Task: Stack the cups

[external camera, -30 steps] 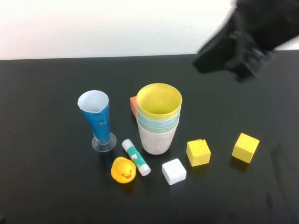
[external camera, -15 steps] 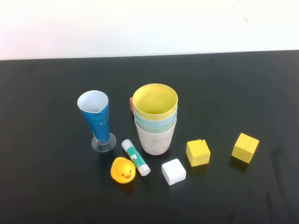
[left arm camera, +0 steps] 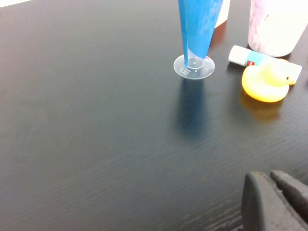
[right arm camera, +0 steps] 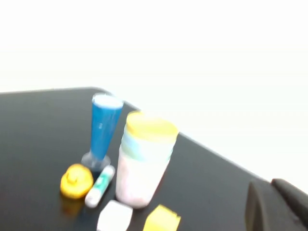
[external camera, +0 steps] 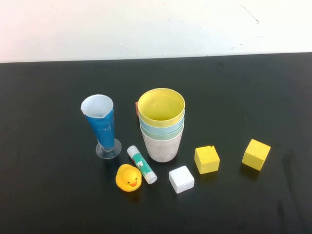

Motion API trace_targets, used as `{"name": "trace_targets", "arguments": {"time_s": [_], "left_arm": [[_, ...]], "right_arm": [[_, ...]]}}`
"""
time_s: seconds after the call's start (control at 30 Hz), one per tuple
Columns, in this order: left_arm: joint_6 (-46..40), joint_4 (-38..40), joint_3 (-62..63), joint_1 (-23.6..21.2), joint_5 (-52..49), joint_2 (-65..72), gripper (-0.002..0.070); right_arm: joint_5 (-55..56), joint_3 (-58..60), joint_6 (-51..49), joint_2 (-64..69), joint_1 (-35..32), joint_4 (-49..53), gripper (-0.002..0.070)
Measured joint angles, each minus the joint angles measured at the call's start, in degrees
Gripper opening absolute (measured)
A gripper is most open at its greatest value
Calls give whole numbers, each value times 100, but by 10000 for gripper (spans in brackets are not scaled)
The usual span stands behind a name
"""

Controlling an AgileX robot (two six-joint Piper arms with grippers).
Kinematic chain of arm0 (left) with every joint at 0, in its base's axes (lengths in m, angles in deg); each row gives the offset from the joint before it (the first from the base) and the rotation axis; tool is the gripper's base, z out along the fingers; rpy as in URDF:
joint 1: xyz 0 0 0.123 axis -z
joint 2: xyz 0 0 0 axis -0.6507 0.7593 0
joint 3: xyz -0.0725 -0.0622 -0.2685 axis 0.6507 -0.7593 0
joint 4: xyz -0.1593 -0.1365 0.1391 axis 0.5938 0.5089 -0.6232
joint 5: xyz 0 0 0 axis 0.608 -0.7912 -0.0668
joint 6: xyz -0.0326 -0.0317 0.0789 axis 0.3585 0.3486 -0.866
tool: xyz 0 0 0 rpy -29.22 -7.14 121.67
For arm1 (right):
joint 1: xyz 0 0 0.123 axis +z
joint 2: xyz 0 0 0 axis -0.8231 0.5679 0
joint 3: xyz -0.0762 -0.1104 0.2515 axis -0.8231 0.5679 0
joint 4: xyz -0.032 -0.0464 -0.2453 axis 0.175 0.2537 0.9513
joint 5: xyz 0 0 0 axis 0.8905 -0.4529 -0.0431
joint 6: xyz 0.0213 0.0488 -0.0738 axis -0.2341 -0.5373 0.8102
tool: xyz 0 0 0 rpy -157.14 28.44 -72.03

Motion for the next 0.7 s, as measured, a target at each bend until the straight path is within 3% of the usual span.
{"name": "trace_targets", "arguments": {"time_s": [0.17, 0.43, 0.57, 0.7], "left_arm": [[0, 0, 0, 0, 0, 0, -1], [0, 0, 0, 0, 0, 0, -1], [0, 0, 0, 0, 0, 0, -2], [0, 0, 0, 0, 0, 0, -2]], "right_arm": [[348, 543, -36, 0, 0, 0, -1], [2842, 2237, 227, -75, 0, -80, -1], [2891, 2607, 265, -394, -165, -104, -1], [2788, 2607, 234, -688, -938, 59, -1]]}}
